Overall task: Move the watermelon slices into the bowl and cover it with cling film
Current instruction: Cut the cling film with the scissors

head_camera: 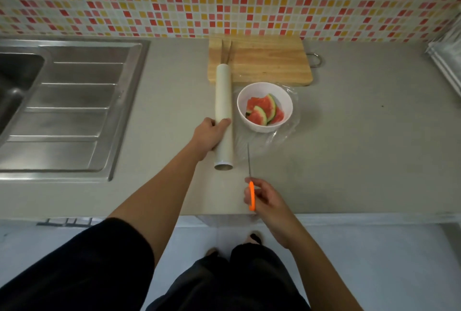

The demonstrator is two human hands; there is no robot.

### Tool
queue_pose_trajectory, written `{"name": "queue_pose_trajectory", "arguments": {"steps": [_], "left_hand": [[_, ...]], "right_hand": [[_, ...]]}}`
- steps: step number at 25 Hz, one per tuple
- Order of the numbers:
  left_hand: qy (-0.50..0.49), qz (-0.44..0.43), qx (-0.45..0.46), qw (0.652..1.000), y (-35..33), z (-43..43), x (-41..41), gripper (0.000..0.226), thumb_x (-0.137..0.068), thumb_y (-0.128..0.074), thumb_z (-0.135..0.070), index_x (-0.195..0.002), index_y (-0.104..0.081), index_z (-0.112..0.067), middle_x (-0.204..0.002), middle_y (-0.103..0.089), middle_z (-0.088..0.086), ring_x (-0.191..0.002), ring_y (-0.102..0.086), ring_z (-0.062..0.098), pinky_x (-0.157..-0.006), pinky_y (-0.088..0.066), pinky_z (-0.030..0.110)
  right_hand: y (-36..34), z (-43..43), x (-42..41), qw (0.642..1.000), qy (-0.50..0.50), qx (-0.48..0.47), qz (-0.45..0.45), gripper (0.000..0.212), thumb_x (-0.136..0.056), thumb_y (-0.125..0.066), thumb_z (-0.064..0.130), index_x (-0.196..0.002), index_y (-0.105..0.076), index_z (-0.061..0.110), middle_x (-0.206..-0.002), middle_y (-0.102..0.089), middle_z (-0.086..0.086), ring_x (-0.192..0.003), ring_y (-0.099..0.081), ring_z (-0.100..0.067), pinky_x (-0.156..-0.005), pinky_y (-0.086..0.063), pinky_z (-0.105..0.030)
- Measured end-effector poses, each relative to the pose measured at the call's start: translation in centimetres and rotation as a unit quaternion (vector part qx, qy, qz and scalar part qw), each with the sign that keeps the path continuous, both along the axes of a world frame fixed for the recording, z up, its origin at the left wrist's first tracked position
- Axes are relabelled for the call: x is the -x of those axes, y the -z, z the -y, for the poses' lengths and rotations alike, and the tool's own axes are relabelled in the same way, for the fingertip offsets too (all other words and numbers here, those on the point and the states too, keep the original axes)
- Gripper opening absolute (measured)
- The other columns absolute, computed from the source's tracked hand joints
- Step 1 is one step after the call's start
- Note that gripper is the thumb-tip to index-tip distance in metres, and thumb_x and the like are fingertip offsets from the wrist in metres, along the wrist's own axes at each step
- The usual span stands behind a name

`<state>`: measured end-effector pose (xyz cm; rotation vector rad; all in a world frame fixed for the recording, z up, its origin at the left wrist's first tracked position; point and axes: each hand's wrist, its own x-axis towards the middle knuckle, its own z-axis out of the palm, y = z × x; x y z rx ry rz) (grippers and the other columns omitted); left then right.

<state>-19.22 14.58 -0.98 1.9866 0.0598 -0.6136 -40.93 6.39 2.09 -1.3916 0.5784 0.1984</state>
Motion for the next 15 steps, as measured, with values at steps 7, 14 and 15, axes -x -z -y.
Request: {"name": "queue_pose_trajectory", "arguments": {"steps": [7, 14, 15], "left_hand": [[-0.008, -0.038, 0.023, 0.999, 0.1, 0.0, 0.1, 0.052, -0.073, -0.058, -0.055, -0.103, -0.052, -0.014, -0.110, -0.060, 0.009, -0.094, -0.062, 0.026, -0.082, -0.055, 0.044], [-0.006, -0.050, 0.037, 0.998, 0.0, 0.3, 0.3, 0.050, -0.077, -0.059, -0.051, -0.107, -0.050, -0.011, -0.111, -0.060, 0.009, -0.092, -0.063, 0.024, -0.076, -0.055, 0.038], [-0.004, -0.054, 0.040, 0.998, 0.0, 0.3, 0.3, 0.051, -0.077, -0.059, -0.050, -0.108, -0.050, -0.011, -0.111, -0.060, 0.009, -0.092, -0.063, 0.024, -0.074, -0.056, 0.038]], "right_hand": [[0.7, -1.9, 2.4, 0.999, -0.040, -0.002, -0.037, 0.025, -0.089, -0.056, 0.032, -0.113, -0.051, 0.030, -0.090, -0.059, 0.005, -0.087, -0.056, -0.006, -0.083, -0.043, -0.019], [1.2, -2.1, 2.1, 0.998, -0.051, 0.002, -0.034, 0.021, -0.087, -0.057, 0.038, -0.107, -0.051, 0.035, -0.080, -0.059, 0.009, -0.075, -0.056, -0.001, -0.082, -0.042, -0.021], [1.2, -2.1, 1.8, 0.998, -0.050, 0.002, -0.029, 0.019, -0.087, -0.057, 0.038, -0.105, -0.052, 0.036, -0.080, -0.058, 0.008, -0.076, -0.055, -0.003, -0.082, -0.042, -0.022]]}}
